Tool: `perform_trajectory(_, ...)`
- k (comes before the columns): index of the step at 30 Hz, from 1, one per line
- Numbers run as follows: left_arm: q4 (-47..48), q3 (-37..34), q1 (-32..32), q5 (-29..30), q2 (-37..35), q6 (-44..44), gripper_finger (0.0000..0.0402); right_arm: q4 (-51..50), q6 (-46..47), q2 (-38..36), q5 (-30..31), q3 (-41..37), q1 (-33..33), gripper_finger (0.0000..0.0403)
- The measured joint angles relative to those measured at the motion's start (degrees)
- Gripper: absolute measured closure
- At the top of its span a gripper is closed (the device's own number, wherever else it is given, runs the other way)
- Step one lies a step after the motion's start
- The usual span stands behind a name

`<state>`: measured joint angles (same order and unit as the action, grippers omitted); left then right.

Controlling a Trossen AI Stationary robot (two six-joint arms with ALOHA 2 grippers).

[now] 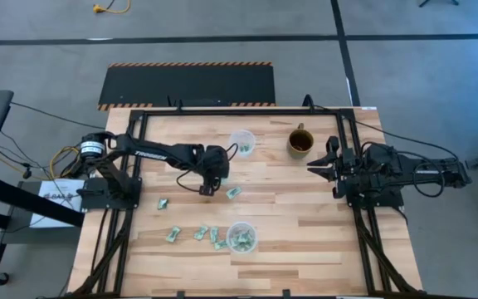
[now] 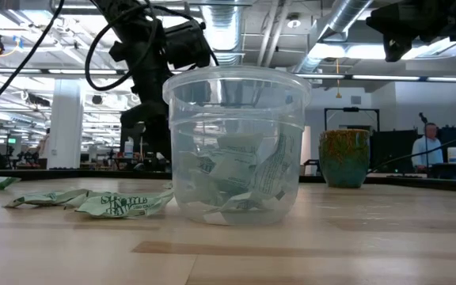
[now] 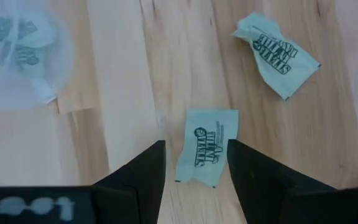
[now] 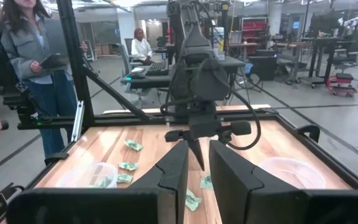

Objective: Pick and place Stevia / Truvia into bins
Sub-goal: Put the stevia packet into the top transparent container

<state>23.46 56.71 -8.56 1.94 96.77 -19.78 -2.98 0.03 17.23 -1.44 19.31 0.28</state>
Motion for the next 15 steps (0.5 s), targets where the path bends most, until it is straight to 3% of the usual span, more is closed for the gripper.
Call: perform_trajectory(15,-0.5,-0.1,-0.4,0.8,4.7,0.6,0.0226,0.0,0.0,0.0,0.0,0.0,0.0,0.0344)
